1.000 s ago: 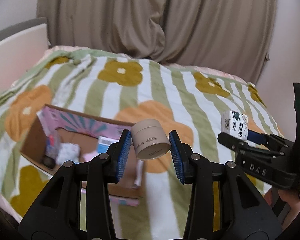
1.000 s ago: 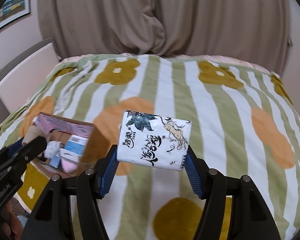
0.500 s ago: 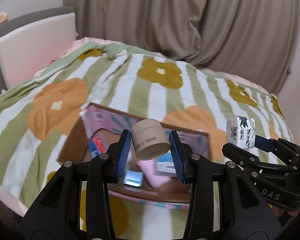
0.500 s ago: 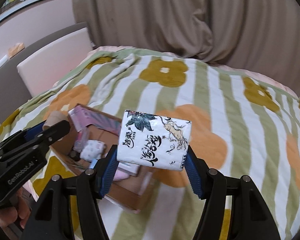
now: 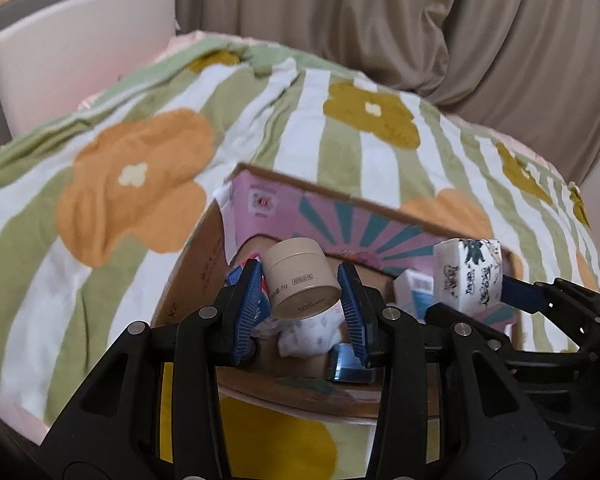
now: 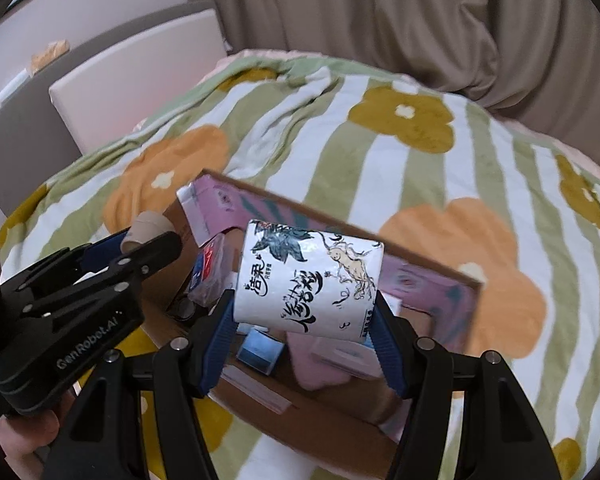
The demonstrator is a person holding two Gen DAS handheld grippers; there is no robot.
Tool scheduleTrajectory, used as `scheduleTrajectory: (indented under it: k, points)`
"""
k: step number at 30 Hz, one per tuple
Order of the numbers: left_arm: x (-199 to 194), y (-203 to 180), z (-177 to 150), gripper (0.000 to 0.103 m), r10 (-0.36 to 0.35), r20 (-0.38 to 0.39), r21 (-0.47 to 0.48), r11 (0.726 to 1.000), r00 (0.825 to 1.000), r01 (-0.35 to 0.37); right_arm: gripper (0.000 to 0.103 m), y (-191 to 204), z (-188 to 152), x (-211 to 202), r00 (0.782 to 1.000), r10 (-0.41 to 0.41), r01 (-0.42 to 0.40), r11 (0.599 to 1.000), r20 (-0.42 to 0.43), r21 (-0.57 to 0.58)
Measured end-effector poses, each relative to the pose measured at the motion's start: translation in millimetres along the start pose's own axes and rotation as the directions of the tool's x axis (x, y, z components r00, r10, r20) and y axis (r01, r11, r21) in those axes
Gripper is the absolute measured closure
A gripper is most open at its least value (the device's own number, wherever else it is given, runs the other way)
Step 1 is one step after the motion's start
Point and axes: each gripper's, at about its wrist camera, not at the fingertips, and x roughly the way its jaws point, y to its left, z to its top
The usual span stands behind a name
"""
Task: Organize objects
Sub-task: 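Carry the tin and tissue pack into the cardboard box and release both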
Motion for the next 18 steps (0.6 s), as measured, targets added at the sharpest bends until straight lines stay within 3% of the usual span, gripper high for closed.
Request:
scheduleTrajectory:
  k: [8,18]
  points:
    - [37.6,18.0,-5.0,0.067,0.011,-0.049,0.026,1.0,0.999,-0.01,0.044,5.0,-2.0,41.8,0.998,-0.005,0.003,1.0,-0.061,-0.024]
    - [53.4,10.4,-6.1,0.067,0.007,-0.059,0.076,0.997,0.998,-0.003,0.044,-7.0,4.9,54.8,0.998,-0.004,0.006,1.0,-0.065,0.018]
